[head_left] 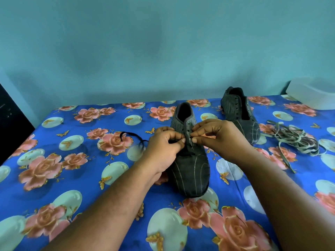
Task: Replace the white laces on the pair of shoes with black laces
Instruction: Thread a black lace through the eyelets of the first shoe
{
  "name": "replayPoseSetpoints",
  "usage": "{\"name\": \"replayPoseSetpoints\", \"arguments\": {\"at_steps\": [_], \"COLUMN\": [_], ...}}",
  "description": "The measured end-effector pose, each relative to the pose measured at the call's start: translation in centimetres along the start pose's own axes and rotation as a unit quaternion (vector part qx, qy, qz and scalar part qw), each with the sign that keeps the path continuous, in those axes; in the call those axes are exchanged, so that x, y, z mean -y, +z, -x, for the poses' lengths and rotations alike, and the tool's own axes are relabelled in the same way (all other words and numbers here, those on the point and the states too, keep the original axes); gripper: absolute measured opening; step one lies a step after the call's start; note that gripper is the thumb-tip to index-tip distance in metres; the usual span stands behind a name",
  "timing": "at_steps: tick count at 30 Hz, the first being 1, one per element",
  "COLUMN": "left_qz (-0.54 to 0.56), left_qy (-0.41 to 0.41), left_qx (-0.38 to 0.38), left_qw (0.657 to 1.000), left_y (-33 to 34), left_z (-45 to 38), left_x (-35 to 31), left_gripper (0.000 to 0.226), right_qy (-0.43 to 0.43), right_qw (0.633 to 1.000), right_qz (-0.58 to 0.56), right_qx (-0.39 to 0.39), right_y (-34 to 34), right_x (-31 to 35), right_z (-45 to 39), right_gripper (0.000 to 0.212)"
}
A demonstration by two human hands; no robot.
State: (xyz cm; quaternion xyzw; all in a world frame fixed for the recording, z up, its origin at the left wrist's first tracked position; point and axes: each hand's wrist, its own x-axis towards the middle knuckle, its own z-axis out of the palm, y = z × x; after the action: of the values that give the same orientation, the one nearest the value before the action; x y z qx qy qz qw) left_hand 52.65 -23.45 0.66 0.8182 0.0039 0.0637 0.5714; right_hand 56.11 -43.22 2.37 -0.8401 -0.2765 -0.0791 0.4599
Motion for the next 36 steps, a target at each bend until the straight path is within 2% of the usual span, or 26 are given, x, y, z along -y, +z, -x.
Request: {"name": "replayPoseSetpoints", "arguments": {"at_steps": [3,6,13,18,22,23,27,32,36], "left_qz": [-0.04,-0.077,-0.064,-0.093,-0.174,-0.196,-0.205,-0.196,-0.169], "left_qy": [0.019,0.026,0.032,0.058,0.085,0.099,0.151,0.172,0.189], "left_qx": [-0.016,-0.028,-0.047,-0.057,-0.056,-0.061,-0.072,-0.098,-0.096], "left_qw": [0.999,0.996,0.996,0.992,0.979,0.974,0.964,0.96,0.963], "left_y": [0.0,0.1,0.3,-0.1,-0.5,-0.6,-0.8,-0.5,-0.7], "left_z": [-0.1,-0.2,-0.5,-0.4,-0.1,0.0,0.2,0.3,0.6], "left_x": [0.2,0.3,0.9,0.4,0.2,0.3,0.7,1.1,1.3], "left_gripper": [0.018,0.002,0.008,0.024,0.002,0.003,0.005,0.008,0.022], "right_qy": [-0.001,-0.005,0.001,-0.02,-0.055,-0.055,-0.043,-0.027,0.04], "right_qw": [1.0,1.0,1.0,1.0,0.998,0.998,0.999,0.999,0.998], "right_qz": [0.002,0.006,0.01,0.015,0.03,0.031,0.023,0.03,-0.019], "right_qx": [0.002,0.002,0.0,-0.012,-0.007,-0.006,-0.003,-0.01,-0.033], "right_y": [0.1,0.2,0.4,0.5,0.5,0.5,0.6,1.0,0.7], "right_x": [-0.1,0.0,0.2,0.1,0.0,0.0,0.3,0.6,1.1], "right_z": [0.0,-0.1,-0.1,0.1,0.0,0.0,0.1,0.1,0.2], "right_gripper": [0.018,0.016,0.018,0.013,0.008,0.008,0.009,0.01,0.01]}}
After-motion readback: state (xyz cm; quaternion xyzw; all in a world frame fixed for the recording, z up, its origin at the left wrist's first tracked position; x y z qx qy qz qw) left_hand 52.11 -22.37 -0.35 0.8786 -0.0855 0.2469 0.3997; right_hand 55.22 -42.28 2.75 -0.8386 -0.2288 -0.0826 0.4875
